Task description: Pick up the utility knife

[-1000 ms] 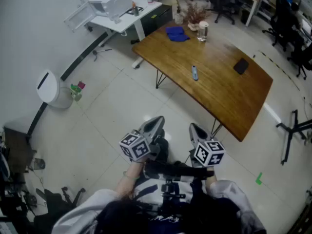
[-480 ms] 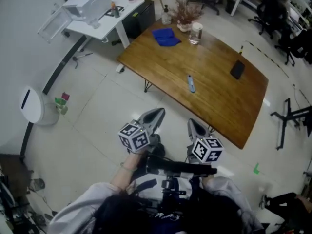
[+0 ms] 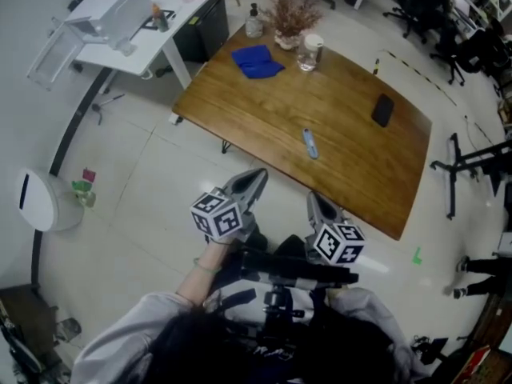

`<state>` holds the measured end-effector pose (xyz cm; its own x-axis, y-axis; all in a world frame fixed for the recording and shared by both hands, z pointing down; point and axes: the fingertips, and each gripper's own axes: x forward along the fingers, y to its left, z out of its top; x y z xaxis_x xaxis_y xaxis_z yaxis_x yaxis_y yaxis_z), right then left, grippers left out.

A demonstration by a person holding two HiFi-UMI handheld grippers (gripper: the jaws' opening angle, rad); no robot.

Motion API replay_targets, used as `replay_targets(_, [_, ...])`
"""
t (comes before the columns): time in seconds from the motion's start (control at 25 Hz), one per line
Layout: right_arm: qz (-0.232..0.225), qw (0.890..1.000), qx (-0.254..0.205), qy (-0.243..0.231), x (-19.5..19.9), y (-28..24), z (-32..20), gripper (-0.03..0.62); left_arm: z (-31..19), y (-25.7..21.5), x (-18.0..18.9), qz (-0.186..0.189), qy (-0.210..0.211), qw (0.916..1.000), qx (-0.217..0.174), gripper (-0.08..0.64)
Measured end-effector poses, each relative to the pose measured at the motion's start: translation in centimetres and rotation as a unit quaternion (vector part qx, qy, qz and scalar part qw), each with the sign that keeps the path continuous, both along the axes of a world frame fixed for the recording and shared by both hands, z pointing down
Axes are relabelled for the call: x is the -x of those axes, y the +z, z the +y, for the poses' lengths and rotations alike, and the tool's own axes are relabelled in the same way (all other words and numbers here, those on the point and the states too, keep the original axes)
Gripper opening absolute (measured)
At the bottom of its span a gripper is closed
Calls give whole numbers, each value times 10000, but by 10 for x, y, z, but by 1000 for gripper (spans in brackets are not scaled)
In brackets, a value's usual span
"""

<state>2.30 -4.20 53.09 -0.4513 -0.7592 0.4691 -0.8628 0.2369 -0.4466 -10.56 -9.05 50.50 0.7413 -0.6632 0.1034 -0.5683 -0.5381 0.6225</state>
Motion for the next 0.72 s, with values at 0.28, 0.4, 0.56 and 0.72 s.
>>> replay_targets(0.28, [248, 9996, 132, -77, -6, 9, -19, 19, -19, 11, -9, 38, 68, 9997, 248, 5])
replay_targets(0.4, [260, 9992, 264, -115, -14, 20, -34, 65, -33, 18, -13, -18, 11, 9994, 346, 5])
replay_targets(0.56, [514, 9979, 327, -239, -30, 39, -68, 112, -55, 23, -18, -108, -117, 9990, 415, 5])
replay_targets(0.72, [1075, 9920, 424, -500, -41, 63, -112, 183, -71, 19, -29, -176, -172, 9988, 426, 5])
